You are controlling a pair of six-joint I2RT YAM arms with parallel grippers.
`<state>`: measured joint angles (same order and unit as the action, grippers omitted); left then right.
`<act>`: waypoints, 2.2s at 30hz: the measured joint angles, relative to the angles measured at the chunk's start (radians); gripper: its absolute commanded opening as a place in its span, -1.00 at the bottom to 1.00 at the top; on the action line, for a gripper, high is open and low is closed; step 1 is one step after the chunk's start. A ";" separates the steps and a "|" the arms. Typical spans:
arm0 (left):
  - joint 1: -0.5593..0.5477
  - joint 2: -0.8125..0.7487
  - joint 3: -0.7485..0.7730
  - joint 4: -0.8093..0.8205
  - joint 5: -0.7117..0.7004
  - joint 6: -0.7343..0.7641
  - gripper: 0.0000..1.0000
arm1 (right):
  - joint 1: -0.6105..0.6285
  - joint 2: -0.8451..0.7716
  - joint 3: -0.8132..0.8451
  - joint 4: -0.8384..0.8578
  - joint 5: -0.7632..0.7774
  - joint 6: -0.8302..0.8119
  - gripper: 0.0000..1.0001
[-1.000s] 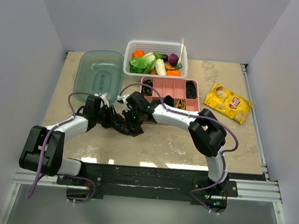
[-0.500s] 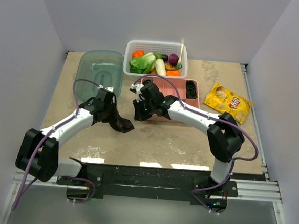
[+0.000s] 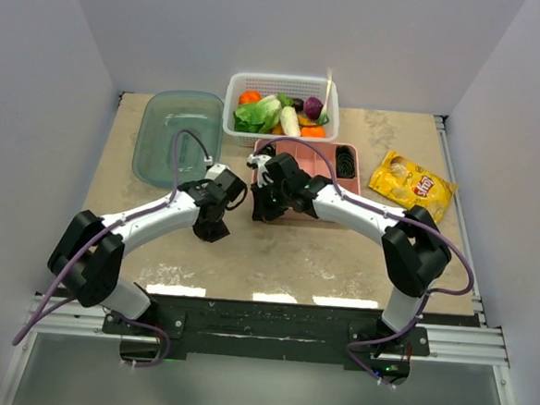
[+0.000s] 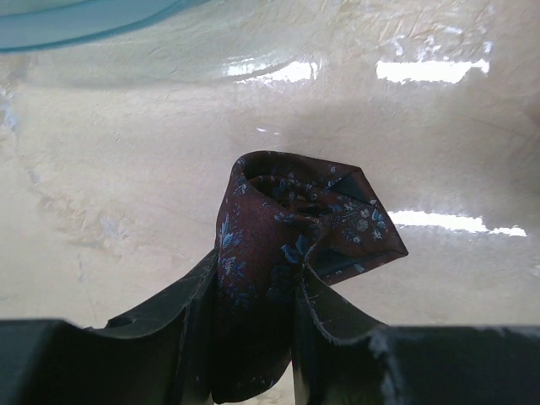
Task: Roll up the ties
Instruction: Roll the tie at the center of the board, then pick up the tie at the center of the board.
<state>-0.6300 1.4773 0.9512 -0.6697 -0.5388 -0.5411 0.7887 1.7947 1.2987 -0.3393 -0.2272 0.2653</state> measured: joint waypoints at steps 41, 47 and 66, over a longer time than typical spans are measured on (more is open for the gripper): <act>-0.240 0.250 0.116 -0.023 -0.029 -0.173 0.60 | -0.065 -0.242 -0.232 0.019 0.027 0.050 -1.00; -0.241 0.203 0.113 0.014 0.043 -0.176 0.70 | -0.060 -0.261 -0.257 0.018 0.016 0.050 -1.00; 0.015 -0.143 0.023 0.101 0.339 -0.134 0.82 | 0.017 -0.240 -0.245 0.119 -0.071 0.141 0.42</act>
<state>-0.6151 1.3338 0.9741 -0.5686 -0.2001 -0.6750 0.8059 1.5543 1.0538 -0.2199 -0.2981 0.4065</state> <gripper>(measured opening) 0.891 0.579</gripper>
